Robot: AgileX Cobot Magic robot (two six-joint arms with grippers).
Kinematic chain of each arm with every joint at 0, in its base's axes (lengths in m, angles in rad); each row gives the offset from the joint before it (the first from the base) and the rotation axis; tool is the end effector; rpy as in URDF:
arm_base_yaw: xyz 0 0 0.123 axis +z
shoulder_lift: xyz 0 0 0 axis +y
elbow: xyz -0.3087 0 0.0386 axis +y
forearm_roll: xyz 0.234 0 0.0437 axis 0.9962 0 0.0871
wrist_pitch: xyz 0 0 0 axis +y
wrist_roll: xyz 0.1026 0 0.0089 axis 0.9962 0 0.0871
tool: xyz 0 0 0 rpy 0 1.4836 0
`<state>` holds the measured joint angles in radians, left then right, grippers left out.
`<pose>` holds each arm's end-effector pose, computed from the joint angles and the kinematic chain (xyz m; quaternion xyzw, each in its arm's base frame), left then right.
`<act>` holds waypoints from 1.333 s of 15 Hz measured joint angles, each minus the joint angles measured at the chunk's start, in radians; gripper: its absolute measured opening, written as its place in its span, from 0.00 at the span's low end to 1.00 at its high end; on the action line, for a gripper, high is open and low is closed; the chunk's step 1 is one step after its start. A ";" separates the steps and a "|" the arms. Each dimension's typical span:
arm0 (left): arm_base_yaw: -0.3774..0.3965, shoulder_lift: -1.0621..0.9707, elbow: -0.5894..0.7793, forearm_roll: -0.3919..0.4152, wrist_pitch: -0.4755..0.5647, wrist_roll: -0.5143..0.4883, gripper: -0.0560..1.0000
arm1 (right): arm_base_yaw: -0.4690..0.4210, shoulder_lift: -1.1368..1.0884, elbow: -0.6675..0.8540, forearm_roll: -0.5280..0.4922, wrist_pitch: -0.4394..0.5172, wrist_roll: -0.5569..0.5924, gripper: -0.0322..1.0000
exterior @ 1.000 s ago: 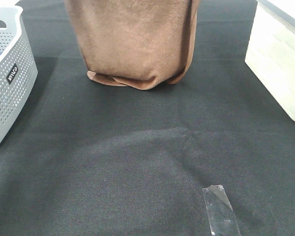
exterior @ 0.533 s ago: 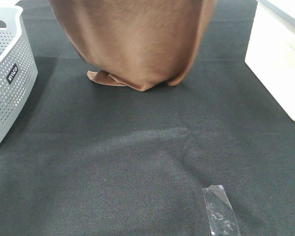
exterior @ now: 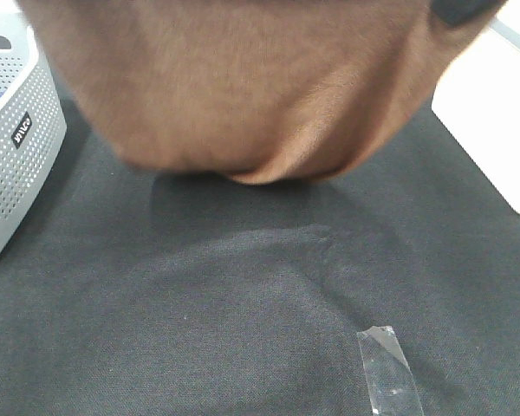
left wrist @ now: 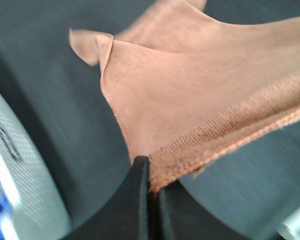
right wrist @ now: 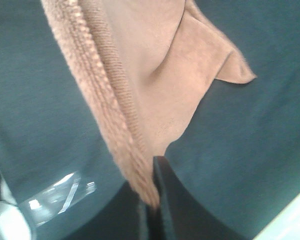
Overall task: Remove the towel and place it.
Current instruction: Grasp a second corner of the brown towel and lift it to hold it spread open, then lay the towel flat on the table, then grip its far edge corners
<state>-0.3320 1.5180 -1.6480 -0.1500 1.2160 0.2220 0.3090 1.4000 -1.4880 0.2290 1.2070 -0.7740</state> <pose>0.2828 -0.1128 0.4214 0.2567 0.9216 -0.0901 0.2768 0.2479 0.1021 0.4119 -0.4843 0.8261 0.0497 0.2836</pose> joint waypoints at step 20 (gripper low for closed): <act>-0.008 -0.590 0.809 -0.153 -0.029 -0.090 0.05 | 0.007 -0.555 0.724 0.243 -0.018 0.272 0.03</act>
<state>-0.3400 0.9280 -0.8390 -0.3030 1.1870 0.1320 0.3160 0.8450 -0.7640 0.4720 1.1890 -0.5020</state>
